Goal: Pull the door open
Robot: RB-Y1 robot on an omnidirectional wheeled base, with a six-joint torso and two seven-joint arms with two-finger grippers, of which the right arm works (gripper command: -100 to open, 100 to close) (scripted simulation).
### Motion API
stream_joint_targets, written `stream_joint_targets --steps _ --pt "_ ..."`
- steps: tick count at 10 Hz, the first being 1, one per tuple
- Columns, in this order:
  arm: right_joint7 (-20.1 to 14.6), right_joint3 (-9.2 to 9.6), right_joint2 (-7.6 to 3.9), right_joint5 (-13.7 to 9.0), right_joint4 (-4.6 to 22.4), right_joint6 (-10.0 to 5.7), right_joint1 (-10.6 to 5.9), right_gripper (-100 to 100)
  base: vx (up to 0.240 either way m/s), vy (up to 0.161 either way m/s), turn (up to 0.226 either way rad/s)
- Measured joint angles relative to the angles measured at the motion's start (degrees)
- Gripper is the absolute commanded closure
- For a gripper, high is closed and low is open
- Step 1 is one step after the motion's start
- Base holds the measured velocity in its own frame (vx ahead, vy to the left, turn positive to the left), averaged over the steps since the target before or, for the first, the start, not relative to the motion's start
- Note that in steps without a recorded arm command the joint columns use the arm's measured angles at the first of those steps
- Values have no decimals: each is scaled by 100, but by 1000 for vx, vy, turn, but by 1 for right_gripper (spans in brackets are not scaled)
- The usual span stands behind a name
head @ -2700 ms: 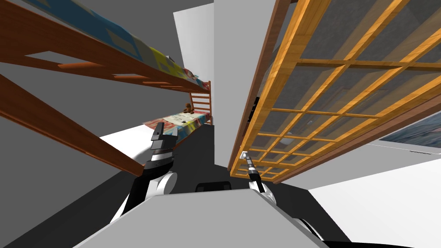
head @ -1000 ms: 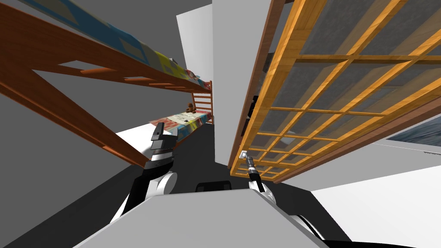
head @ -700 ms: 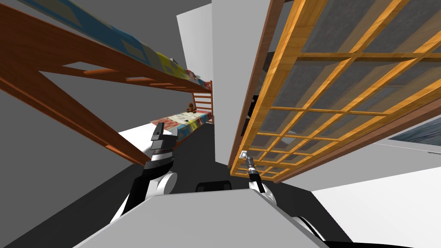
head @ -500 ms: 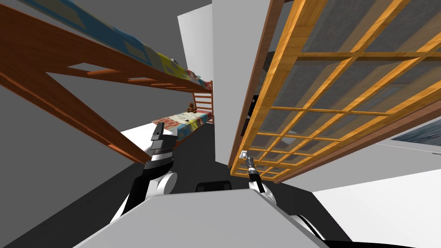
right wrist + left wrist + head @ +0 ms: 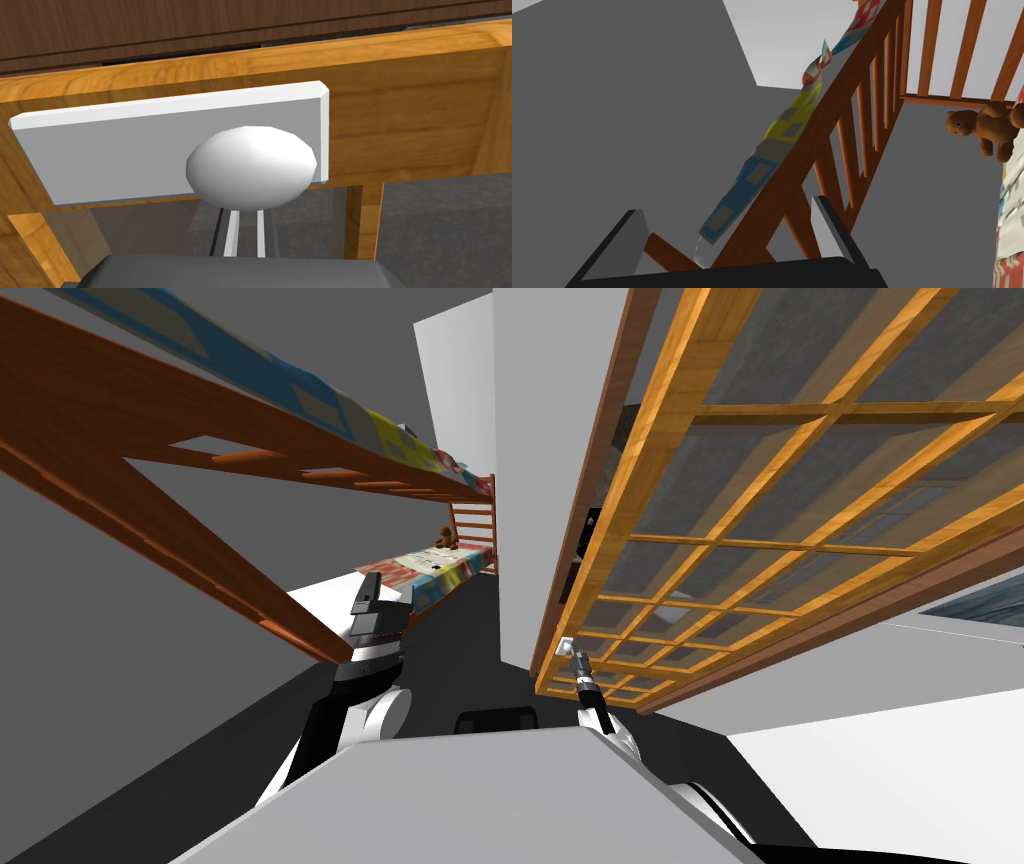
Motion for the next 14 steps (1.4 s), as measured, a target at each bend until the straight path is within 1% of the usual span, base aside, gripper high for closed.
stream_joint_targets --steps 1,3,4,7,9,10,14 --pt "-120 21 7 -24 -97 40 65 -100 -22 -23 -21" --pt "-367 44 -24 -133 -123 30 63 -100 -46 7 42" --pt "-500 93 5 -177 -138 42 67 -100 -54 25 40" --pt "-1000 222 28 -376 -117 35 23 -100 -55 -4 25" --pt "-1249 272 36 -470 -183 63 42 -100 -45 -8 27" --pt "-1412 318 40 -552 -208 72 43 -100 -43 -7 14" --pt "-1977 452 58 -792 -241 79 22 -100 -52 -6 26"
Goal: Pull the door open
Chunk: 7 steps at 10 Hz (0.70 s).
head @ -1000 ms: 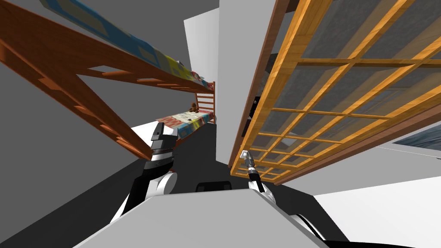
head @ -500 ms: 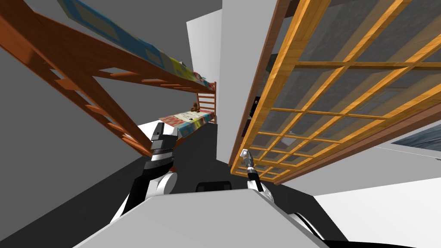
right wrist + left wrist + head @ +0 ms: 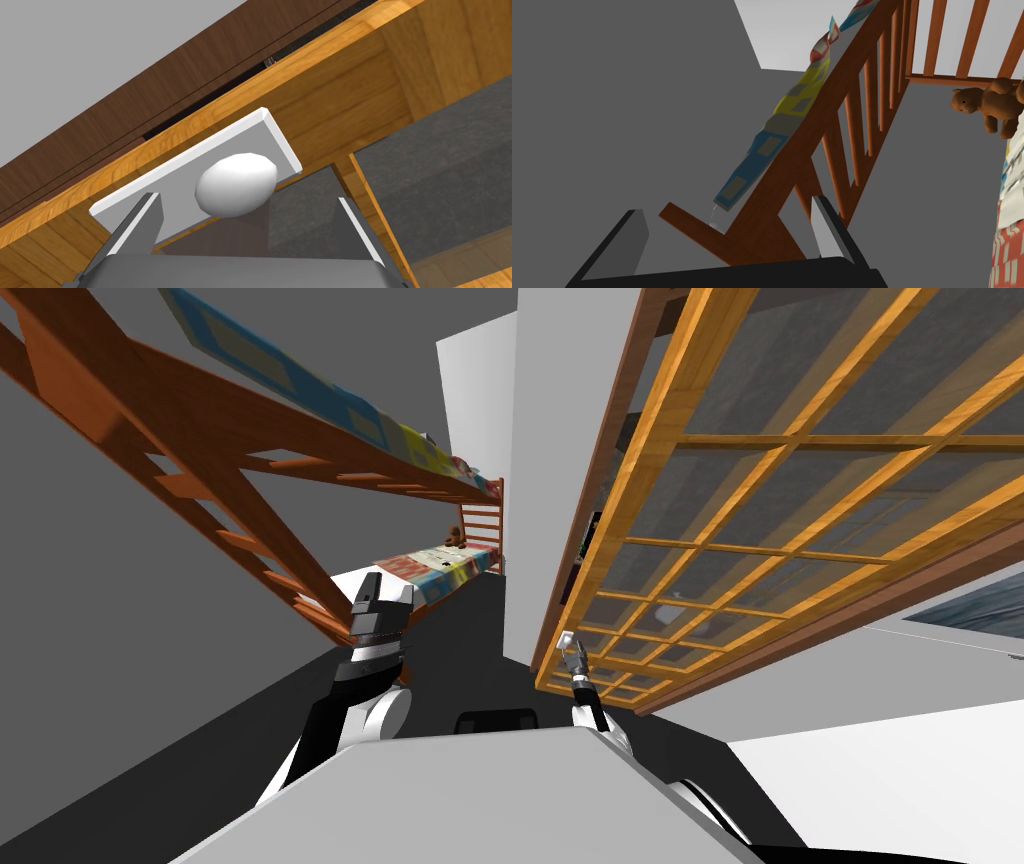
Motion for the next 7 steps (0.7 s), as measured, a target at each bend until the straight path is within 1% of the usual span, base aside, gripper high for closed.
stream_joint_targets --steps 2,4,7 --pt "-266 61 5 -108 -13 1 -7 -100 -49 -7 19" --pt "-583 158 17 -276 -16 -3 -31 -100 -68 -14 30" --pt "-966 247 27 -442 -93 31 -20 -100 -45 -13 23"
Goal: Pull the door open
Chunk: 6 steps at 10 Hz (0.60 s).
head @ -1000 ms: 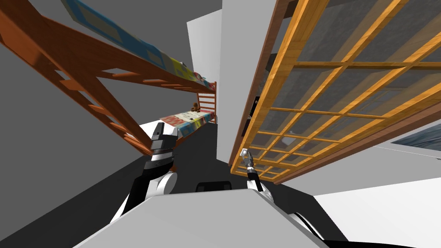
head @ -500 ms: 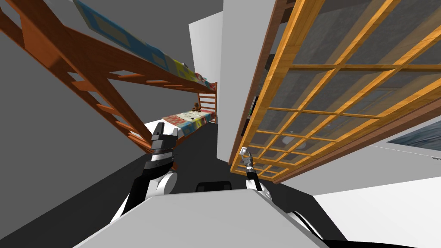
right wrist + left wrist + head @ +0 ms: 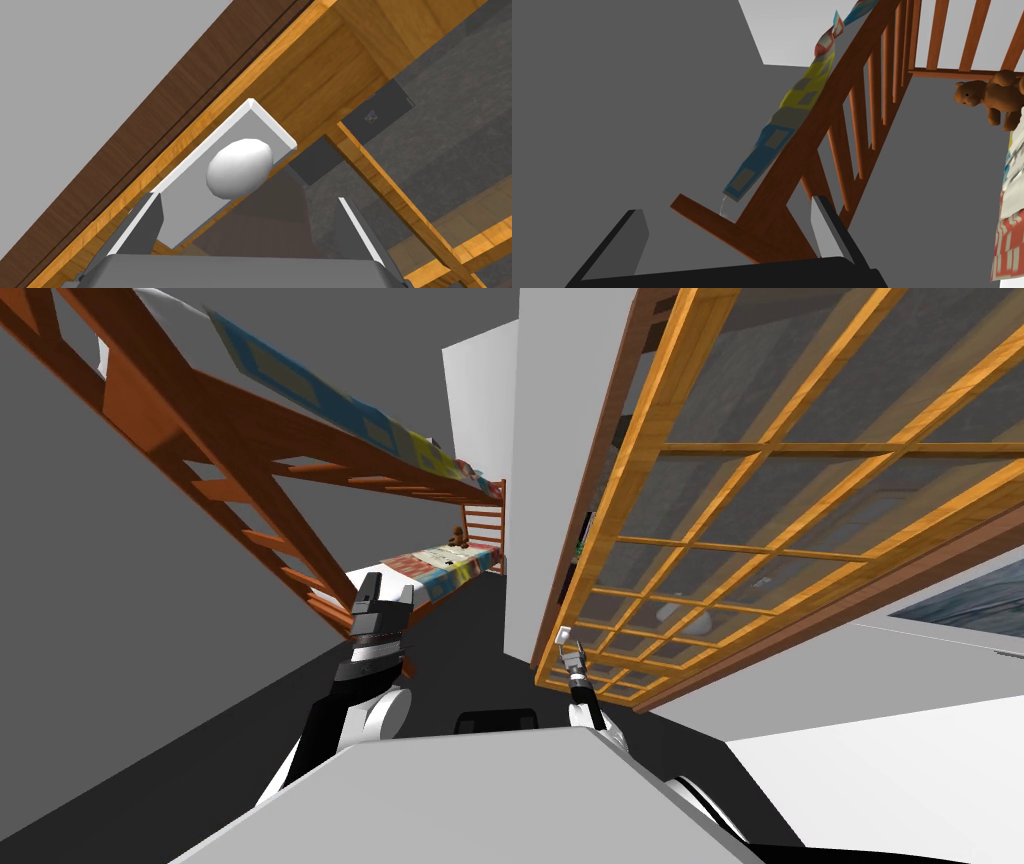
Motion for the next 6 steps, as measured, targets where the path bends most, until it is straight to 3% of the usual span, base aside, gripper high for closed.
stream_joint_targets --steps 6 --pt "-845 232 30 -412 -74 15 -22 -100 -60 -11 28"
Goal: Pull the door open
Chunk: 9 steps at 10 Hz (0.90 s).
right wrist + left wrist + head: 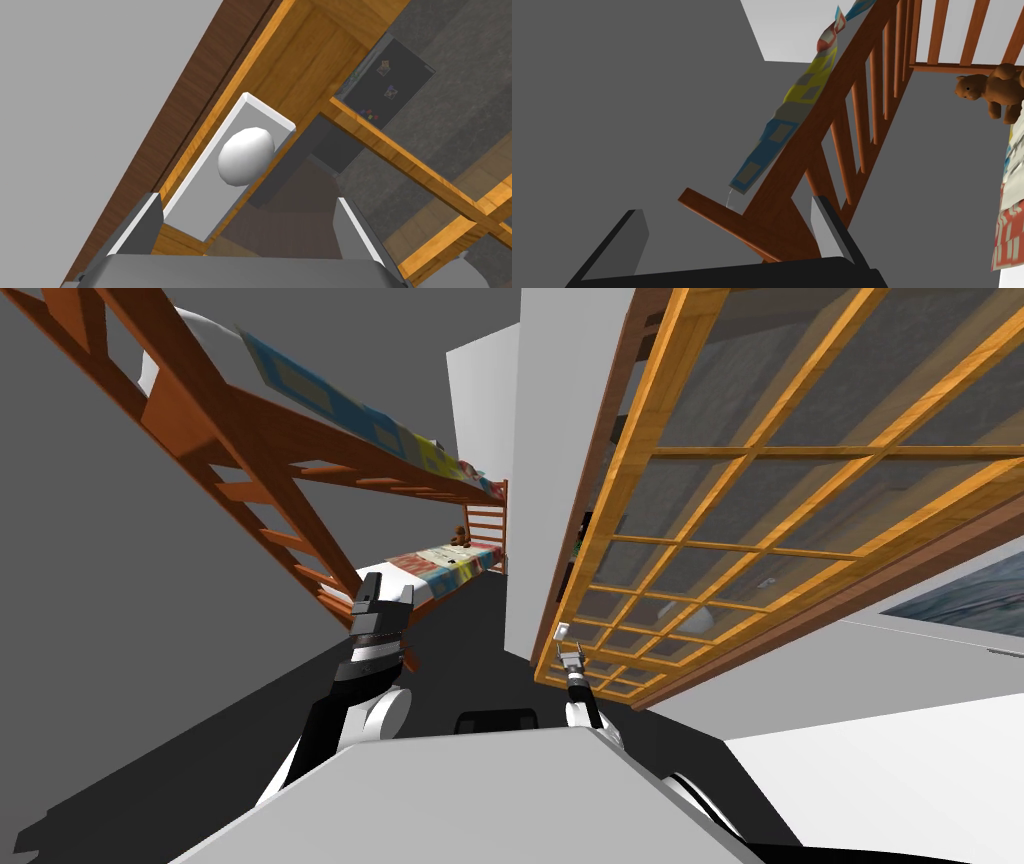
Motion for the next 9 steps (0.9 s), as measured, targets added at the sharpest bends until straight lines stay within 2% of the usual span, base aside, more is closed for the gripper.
stream_joint_targets --steps 9 --pt "-1366 341 37 -607 -108 28 -36 -100 -53 -13 23"
